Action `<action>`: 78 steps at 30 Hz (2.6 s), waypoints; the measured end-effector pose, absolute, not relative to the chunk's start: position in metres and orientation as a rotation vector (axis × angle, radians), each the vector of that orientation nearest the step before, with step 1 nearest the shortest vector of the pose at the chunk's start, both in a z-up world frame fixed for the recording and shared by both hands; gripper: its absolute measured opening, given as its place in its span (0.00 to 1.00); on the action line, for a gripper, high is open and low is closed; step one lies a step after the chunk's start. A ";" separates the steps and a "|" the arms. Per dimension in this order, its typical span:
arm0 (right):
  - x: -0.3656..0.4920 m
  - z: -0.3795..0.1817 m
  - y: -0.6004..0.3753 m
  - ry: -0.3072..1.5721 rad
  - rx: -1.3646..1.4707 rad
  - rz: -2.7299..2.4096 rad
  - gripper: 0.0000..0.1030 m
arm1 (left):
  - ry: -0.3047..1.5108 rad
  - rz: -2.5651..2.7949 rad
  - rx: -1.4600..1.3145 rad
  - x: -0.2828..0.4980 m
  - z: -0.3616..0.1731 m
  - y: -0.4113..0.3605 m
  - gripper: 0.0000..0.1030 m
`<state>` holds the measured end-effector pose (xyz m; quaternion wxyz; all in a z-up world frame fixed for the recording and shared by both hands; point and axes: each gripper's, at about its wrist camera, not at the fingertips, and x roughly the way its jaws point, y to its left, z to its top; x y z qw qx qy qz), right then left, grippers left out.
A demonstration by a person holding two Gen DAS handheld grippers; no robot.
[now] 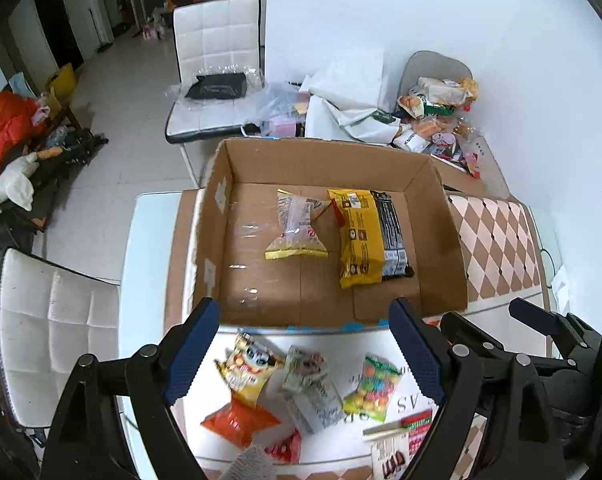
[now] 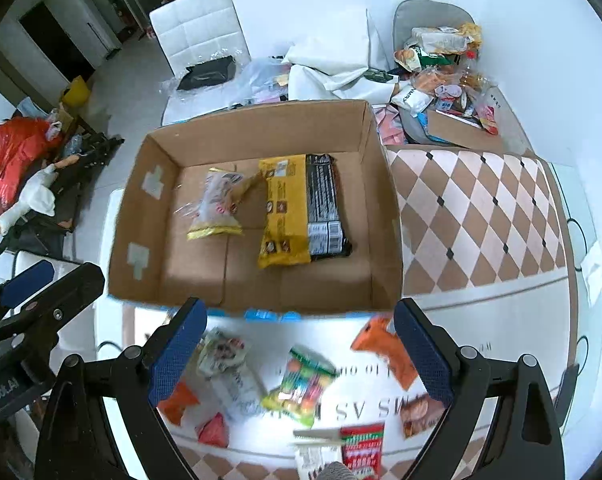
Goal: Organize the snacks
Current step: 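Lift both tools out of the box back toward the snacks, then grasp the Franzzi cookie pack with the right tool while the left tool grasps the red packet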
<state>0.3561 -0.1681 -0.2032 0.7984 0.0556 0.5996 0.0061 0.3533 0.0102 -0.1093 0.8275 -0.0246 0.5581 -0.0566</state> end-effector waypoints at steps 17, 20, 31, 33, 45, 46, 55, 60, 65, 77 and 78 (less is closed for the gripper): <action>0.206 -0.282 -0.207 1.533 0.239 -0.031 0.94 | 1.401 -0.045 -0.070 0.236 -0.205 0.037 0.84; 0.188 -0.320 -0.212 1.615 0.259 -0.057 0.94 | 1.465 -0.014 -0.041 0.225 -0.238 0.038 0.84; 0.161 -0.403 -0.203 1.767 0.286 -0.096 0.94 | 1.651 -0.036 -0.039 0.222 -0.327 0.021 0.84; 0.160 -0.408 -0.201 1.777 0.282 -0.099 0.94 | 1.677 -0.045 -0.032 0.222 -0.339 0.017 0.84; 0.144 -0.431 -0.184 1.800 0.198 -0.124 0.76 | 1.725 -0.016 0.011 0.219 -0.371 0.010 0.44; 0.143 -0.429 -0.181 1.800 0.182 -0.124 0.66 | 1.718 -0.013 0.016 0.218 -0.371 0.010 0.44; 0.130 -0.423 -0.156 1.787 0.148 -0.152 0.62 | 1.691 0.004 0.034 0.199 -0.367 -0.001 0.40; 0.128 -0.422 -0.163 1.800 0.192 -0.143 0.61 | 1.688 0.014 0.030 0.180 -0.366 -0.003 0.40; 0.125 -0.413 -0.171 1.806 0.235 -0.119 0.61 | 1.661 0.005 0.015 0.161 -0.346 -0.012 0.39; 0.159 -0.303 -0.193 1.677 0.337 0.048 0.61 | 1.469 -0.090 -0.144 0.180 -0.213 -0.010 0.39; 0.168 -0.291 -0.195 1.657 0.343 0.060 0.61 | 1.444 -0.105 -0.155 0.198 -0.196 -0.005 0.39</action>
